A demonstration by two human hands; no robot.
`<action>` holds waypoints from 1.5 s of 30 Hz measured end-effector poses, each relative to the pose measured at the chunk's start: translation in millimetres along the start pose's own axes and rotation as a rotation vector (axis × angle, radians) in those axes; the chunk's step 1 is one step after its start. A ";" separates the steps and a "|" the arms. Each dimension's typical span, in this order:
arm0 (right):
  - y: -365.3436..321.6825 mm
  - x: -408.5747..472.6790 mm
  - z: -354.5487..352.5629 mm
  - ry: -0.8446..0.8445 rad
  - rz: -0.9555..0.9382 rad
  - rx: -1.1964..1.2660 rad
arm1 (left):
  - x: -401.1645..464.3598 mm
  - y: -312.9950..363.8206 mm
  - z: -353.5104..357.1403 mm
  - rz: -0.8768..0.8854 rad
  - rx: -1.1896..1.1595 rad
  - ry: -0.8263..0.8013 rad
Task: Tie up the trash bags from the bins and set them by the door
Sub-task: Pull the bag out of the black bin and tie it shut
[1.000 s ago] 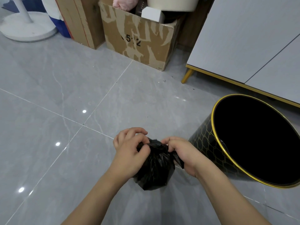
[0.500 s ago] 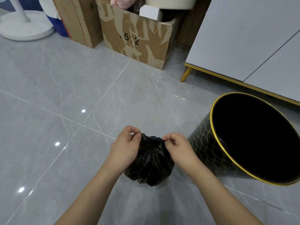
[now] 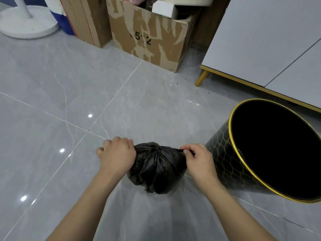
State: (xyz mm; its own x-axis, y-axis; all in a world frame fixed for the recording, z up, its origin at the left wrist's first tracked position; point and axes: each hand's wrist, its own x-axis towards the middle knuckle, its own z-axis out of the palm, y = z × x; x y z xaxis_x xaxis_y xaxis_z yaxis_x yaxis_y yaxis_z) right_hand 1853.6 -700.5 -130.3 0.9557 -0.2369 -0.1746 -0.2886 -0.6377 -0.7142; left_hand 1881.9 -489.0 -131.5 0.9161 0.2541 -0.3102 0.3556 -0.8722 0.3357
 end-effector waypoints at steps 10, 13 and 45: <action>9.3 8.4 23.7 0.073 0.207 0.195 | 7.4 -14.1 18.0 0.037 -0.516 0.080; 10.9 8.9 34.6 0.061 0.309 0.286 | 3.3 -16.9 25.8 -0.023 -0.702 0.008; -151.4 21.6 -167.4 0.427 0.136 0.519 | -12.5 182.2 -157.3 0.422 -0.436 0.323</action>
State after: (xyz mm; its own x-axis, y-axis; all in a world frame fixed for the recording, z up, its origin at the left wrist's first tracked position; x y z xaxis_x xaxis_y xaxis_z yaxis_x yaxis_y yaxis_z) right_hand 1908.3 -731.8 87.6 0.7756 -0.6263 -0.0788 -0.2369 -0.1731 -0.9560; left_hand 1964.4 -585.4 73.5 0.9779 0.1004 0.1836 -0.0635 -0.6935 0.7176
